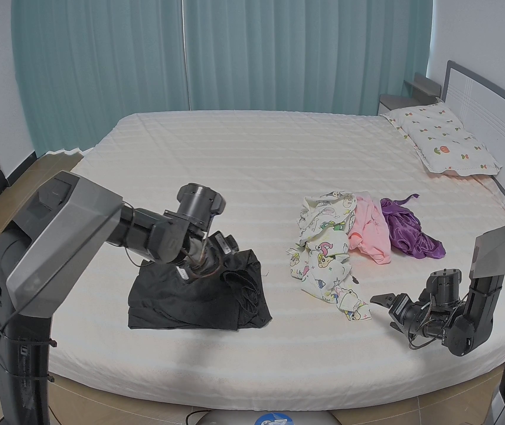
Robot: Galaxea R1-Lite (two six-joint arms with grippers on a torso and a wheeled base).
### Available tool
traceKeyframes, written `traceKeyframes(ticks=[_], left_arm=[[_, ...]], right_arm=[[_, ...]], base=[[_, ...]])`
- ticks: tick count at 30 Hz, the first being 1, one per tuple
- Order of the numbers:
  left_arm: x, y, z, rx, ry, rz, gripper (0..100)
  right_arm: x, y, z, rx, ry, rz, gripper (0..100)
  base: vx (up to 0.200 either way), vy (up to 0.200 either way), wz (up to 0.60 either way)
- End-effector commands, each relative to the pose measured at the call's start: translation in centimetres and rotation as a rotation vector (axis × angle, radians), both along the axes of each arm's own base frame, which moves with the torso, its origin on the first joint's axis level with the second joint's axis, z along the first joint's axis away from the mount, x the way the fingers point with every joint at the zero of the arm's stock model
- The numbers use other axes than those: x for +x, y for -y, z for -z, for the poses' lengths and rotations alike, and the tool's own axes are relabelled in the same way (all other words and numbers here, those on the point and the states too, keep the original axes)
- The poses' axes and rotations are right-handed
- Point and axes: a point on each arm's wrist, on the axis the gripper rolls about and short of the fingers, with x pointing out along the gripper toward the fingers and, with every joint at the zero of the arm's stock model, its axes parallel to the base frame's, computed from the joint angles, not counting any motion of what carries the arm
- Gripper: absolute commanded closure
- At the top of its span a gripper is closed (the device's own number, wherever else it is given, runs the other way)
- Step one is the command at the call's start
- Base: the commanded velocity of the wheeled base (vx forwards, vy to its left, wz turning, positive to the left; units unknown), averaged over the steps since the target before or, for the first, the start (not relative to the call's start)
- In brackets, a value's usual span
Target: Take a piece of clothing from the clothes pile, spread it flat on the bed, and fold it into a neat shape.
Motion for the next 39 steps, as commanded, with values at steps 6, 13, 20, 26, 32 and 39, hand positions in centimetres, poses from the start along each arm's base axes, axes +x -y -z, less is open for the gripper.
traceKeyframes(ticks=[6, 13, 20, 26, 32, 39], left_arm=[[-3.6, -5.5, -0.7, -0.033, -0.092, -0.073, 0], [-4.4, -8.4, 1.1, -0.072, -0.088, -0.13, 0], [-5.3, -12.7, 1.2, -0.165, -0.117, -0.188, 0], [-5.0, -15.2, 0.4, -0.231, -0.105, -0.21, 0], [-4.9, -15.9, 0.7, -0.236, -0.112, -0.229, 0], [-4.8, -16.4, 0.7, -0.271, -0.119, -0.216, 0]], right_arm=[[-0.2, -0.2, 0.1, -0.001, -0.005, -0.006, 0], [-0.1, -0.2, 0.1, -0.001, -0.005, -0.006, 0], [0.3, -0.2, 0.0, -0.003, 0.012, -0.002, 0], [1.0, -2.2, -1.5, 0.002, 0.076, -0.056, 0], [2.1, -4.8, -2.7, -0.06, 0.129, -0.114, 0], [5.0, -10.1, -4.4, -0.149, 0.149, -0.2, 0]], base=[[0.0, 0.0, 0.0], [0.0, 0.114, 0.0], [0.0, 0.2, 0.0], [0.0, 0.2, 0.0], [0.0, 0.2, 0.0], [0.0, 0.2, 0.0]])
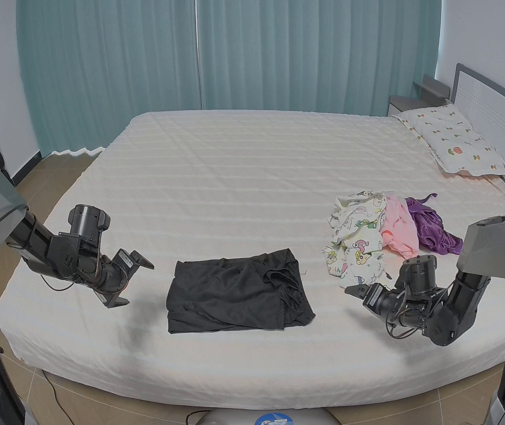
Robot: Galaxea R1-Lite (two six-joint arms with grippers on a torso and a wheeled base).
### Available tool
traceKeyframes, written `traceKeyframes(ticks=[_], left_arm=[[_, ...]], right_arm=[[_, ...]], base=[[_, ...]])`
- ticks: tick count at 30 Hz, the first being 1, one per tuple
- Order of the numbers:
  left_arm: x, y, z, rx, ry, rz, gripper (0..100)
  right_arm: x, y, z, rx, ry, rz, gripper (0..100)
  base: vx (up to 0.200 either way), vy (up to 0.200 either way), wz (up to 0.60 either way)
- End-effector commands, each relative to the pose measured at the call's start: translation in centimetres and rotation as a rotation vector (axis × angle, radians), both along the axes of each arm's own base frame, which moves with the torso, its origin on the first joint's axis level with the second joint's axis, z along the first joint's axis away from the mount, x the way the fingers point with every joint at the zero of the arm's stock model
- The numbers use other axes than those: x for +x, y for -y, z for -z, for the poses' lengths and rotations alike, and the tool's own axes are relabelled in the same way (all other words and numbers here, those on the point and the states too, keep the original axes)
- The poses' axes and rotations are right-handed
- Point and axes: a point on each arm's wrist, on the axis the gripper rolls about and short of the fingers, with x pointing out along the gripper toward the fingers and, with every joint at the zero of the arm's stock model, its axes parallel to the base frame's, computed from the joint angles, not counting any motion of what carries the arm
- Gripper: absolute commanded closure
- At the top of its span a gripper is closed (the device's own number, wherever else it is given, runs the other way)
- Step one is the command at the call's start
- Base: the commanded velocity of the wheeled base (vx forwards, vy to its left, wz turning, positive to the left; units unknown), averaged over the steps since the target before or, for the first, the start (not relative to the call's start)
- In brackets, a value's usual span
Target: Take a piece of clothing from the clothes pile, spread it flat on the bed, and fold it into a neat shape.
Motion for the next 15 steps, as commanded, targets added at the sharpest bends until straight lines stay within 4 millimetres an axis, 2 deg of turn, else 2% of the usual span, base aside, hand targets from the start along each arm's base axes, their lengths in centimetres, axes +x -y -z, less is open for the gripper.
traceKeyframes(ticks=[1, 6, 9, 13, 15], left_arm=[[0.1, -0.7, 0.1, -0.021, -0.002, -0.005, 0], [0.2, -0.9, 0.4, -0.054, -0.013, 0.011, 0], [0.3, -0.9, 0.7, -0.057, -0.021, 0.013, 0], [0.4, -0.9, 1.3, -0.055, -0.036, 0.015, 0], [0.4, -0.9, 1.3, -0.055, -0.036, 0.015, 0]], right_arm=[[2.2, -4.4, -2.4, -0.035, 0.082, -0.092, 0], [4.2, -8.3, -3.3, -0.068, 0.079, -0.179, 0], [5.0, -9.4, -2.6, -0.095, 0.05, -0.189, 0], [6.6, -10.2, -1.0, -0.149, 0.018, -0.156, 0], [7.0, -10.2, -0.9, -0.176, 0.02, -0.148, 0]], base=[[0.0, 0.2, 0.0], [0.0, 0.2, 0.0], [0.0, 0.2, 0.0], [0.0, 0.0, 0.0], [0.0, 0.0, 0.0]])
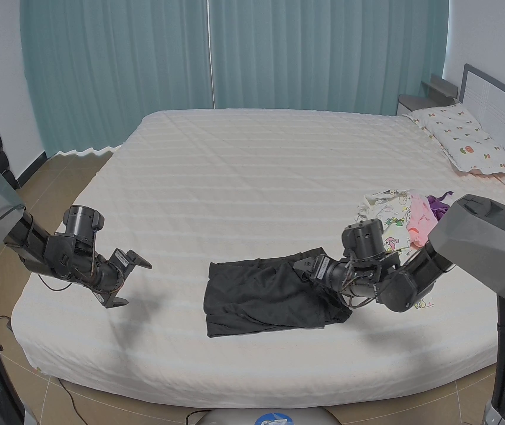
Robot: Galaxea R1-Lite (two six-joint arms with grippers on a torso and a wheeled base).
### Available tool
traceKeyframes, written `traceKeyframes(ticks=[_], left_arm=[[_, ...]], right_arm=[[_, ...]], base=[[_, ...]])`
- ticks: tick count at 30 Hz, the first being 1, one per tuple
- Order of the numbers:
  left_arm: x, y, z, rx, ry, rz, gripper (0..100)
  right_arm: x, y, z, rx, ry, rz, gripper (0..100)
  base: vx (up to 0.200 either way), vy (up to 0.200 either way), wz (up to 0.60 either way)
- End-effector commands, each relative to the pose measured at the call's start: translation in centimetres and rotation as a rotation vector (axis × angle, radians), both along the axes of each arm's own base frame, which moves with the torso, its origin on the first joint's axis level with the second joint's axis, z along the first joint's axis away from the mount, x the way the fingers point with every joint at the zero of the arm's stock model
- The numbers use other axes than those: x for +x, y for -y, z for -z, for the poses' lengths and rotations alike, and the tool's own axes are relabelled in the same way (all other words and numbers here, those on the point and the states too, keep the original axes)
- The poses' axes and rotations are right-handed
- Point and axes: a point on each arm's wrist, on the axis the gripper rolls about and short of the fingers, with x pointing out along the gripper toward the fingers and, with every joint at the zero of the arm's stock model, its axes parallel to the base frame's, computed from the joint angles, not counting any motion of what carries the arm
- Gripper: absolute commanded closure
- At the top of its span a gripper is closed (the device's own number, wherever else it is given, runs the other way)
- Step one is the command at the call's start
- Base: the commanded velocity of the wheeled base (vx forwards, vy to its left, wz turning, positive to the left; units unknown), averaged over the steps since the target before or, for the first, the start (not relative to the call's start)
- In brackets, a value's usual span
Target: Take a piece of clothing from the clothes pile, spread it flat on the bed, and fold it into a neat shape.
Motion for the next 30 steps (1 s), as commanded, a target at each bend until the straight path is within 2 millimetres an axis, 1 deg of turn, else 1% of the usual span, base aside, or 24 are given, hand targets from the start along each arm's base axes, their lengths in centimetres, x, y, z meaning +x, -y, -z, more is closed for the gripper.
traceKeyframes(ticks=[1, 5, 6, 10, 13, 16, 18, 21, 23, 26, 29, 30], left_arm=[[0.1, -0.1, 0.9, -0.005, -0.024, 0.002, 0], [0.1, 0.0, 0.9, -0.004, -0.025, 0.005, 0], [0.0, 0.0, 1.0, -0.005, -0.021, 0.005, 0], [0.1, 0.0, 1.0, -0.006, -0.02, 0.004, 0], [0.1, 0.0, 1.0, -0.006, -0.02, 0.004, 0], [0.1, 0.0, 1.0, -0.006, -0.02, 0.004, 0], [0.1, 0.0, 1.0, -0.005, -0.02, 0.003, 0], [0.1, 0.0, 1.0, -0.005, -0.02, 0.003, 0], [0.1, 0.0, 1.0, -0.005, -0.02, 0.003, 0], [0.1, 0.0, 1.0, -0.005, -0.02, 0.003, 0], [0.1, 0.0, 1.0, -0.005, -0.02, 0.003, 0], [0.1, 0.0, 1.0, -0.005, -0.02, 0.003, 0]], right_arm=[[1.6, -1.6, 2.3, -0.099, -0.018, -0.007, 0], [1.6, -1.6, 2.7, -0.14, -0.027, -0.025, 0], [1.9, -1.3, 3.0, -0.186, -0.015, -0.001, 0], [2.3, -0.2, 2.3, -0.228, 0.008, 0.04, 0], [2.2, 0.2, 1.8, -0.232, 0.015, 0.051, 0], [2.2, 0.4, 1.9, -0.238, 0.012, 0.056, 0], [2.5, 0.6, 2.2, -0.246, 0.011, 0.056, 0], [3.0, 1.0, 3.7, -0.292, 0.0, 0.043, 0], [3.5, 1.6, 4.0, -0.306, 0.008, 0.057, 0], [3.8, 2.3, 3.4, -0.29, 0.018, 0.08, 0], [3.4, 2.5, 1.6, -0.27, 0.039, 0.082, 0], [3.4, 2.5, 1.6, -0.27, 0.039, 0.082, 0]], base=[[0.0, 0.0, 0.0], [0.0, 0.0, 0.0], [0.0, 0.0, 0.0], [0.0, 0.0, 0.0], [0.0, 0.0, 0.0], [0.0, 0.0, 0.0], [0.0, 0.0, 0.0], [0.0, 0.0, 0.0], [0.0, 0.0, 0.0], [0.0, 0.0, 0.0], [0.0, 0.0, 0.0], [0.0, 0.0, 0.0]])
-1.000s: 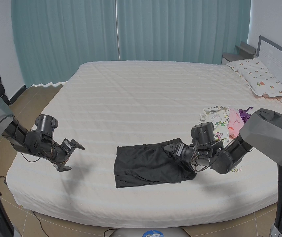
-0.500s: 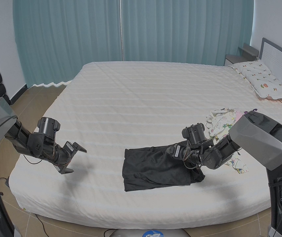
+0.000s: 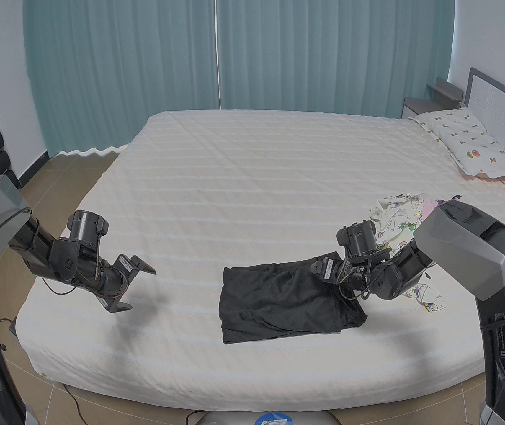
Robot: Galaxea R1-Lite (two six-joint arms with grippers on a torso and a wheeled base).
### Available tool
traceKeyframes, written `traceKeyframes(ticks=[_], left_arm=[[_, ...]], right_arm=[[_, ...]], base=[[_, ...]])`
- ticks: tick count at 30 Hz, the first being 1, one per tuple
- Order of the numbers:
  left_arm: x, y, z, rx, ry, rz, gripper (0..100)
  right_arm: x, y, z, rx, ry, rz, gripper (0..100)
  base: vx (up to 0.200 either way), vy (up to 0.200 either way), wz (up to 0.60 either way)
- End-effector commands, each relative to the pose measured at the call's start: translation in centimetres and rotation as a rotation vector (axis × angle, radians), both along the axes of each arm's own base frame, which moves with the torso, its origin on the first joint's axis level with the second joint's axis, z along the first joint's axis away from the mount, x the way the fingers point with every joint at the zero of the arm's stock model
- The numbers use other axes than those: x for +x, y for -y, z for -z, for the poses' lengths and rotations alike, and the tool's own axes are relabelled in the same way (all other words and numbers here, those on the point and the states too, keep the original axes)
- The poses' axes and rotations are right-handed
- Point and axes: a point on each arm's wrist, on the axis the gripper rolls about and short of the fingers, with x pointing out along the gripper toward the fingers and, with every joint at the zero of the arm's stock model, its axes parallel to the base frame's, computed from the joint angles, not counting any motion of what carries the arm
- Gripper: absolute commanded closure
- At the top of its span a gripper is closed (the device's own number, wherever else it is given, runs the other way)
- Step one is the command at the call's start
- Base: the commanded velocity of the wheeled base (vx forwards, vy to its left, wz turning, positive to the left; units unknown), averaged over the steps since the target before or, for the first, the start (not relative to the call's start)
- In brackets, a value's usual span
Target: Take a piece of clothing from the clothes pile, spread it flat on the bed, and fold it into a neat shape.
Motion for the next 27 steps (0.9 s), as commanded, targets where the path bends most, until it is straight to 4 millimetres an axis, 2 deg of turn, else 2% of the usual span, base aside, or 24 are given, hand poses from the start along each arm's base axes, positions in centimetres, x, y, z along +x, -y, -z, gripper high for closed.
traceKeyframes(ticks=[1, 6, 12, 13, 16, 20, 25, 27], left_arm=[[0.0, 0.0, 0.1, 0.0, -0.004, 0.0, 0], [0.0, 0.0, 0.1, 0.0, -0.004, 0.0, 0], [0.0, -0.1, 0.1, -0.001, -0.004, -0.003, 0], [0.0, -0.1, 0.1, -0.001, -0.003, -0.003, 0], [0.0, -0.1, 0.1, -0.001, -0.003, -0.003, 0], [0.0, 0.0, 0.1, -0.001, -0.004, -0.002, 0], [0.0, 0.0, 0.1, -0.001, -0.004, -0.002, 0], [0.0, 0.0, 0.1, -0.001, -0.004, -0.002, 0]], right_arm=[[-0.5, 1.0, -1.5, 0.004, 0.011, 0.004, 0], [0.0, 1.4, -1.2, 0.009, 0.008, 0.004, 0], [1.6, 0.4, 1.3, 0.007, -0.005, -0.008, 0], [1.9, 0.2, 1.6, 0.008, -0.003, -0.009, 100], [2.9, -0.2, 2.4, 0.015, 0.011, -0.01, 100], [4.2, 0.1, 1.3, 0.047, 0.06, 0.013, 100], [5.2, 1.6, 0.5, 0.056, 0.089, 0.051, 100], [6.1, 3.0, 0.2, 0.061, 0.11, 0.084, 100]], base=[[0.0, 0.0, 0.0], [0.0, 0.0, 0.0], [0.0, 0.0, 0.0], [0.0, 0.0, 0.0], [0.0, 0.0, 0.0], [0.0, 0.0, 0.0], [0.0, 0.0, 0.0], [0.0, 0.0, 0.0]])
